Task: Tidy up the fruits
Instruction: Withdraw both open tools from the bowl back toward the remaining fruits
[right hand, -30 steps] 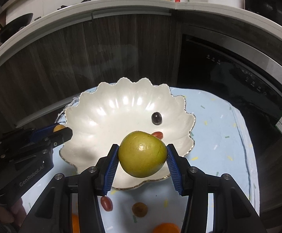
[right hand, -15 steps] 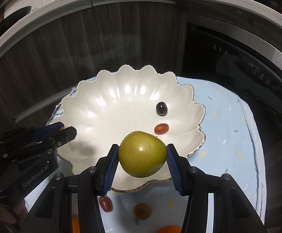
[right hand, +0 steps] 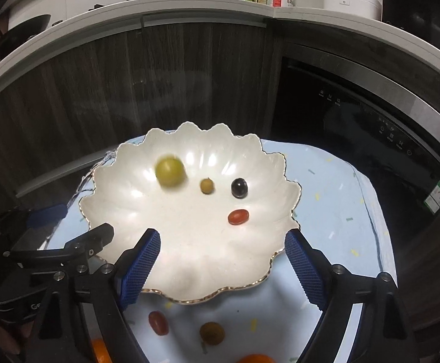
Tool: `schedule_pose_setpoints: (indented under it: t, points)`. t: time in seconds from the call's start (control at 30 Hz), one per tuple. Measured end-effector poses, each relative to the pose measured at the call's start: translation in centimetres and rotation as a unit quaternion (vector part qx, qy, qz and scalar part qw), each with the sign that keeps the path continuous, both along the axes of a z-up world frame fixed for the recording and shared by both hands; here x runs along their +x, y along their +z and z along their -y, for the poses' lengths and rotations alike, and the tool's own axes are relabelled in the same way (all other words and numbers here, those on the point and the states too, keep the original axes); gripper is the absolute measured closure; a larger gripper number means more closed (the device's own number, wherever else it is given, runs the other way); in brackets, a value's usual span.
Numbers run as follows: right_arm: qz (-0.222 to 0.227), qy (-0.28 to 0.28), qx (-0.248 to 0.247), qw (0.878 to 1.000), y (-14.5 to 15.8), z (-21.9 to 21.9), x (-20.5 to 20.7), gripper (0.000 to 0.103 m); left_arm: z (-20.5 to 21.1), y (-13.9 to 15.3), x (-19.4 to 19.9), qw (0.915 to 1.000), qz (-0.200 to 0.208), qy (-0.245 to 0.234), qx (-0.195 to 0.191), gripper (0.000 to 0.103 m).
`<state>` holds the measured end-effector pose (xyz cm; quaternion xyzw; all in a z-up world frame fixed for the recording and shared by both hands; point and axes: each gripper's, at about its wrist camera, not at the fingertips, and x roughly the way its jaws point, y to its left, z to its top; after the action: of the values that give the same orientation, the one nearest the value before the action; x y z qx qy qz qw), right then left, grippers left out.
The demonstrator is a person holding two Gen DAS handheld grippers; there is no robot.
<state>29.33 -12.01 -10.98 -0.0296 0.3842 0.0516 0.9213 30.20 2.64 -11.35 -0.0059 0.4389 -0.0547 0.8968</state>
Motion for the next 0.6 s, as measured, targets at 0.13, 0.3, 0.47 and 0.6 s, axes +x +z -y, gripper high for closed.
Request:
schedule_pose_setpoints:
  t: [0.13,0.3,0.47,0.6]
  points:
    - [-0.002,-0.004,0.003,1.0,0.1,0.2,-0.4,0.018,0.1,0.2,-0.5,1.0,0.002,-0.001,0.002,0.02]
    - [-0.001,-0.006,0.006,1.0,0.4,0.4,-0.8,0.018,0.2,0.5,-1.2,1.0,0.004,-0.002,0.002,0.02]
    - [0.001,-0.011,0.007,1.0,0.7,0.9,-1.4,0.018,0.5,0.7,-1.9,1.0,0.004,-0.005,0.001,0.02]
    - [0.003,-0.015,0.009,1.0,0.9,1.3,-2.2,0.018,0.8,0.8,-2.7,0.9999,0.006,-0.009,0.002,0.02]
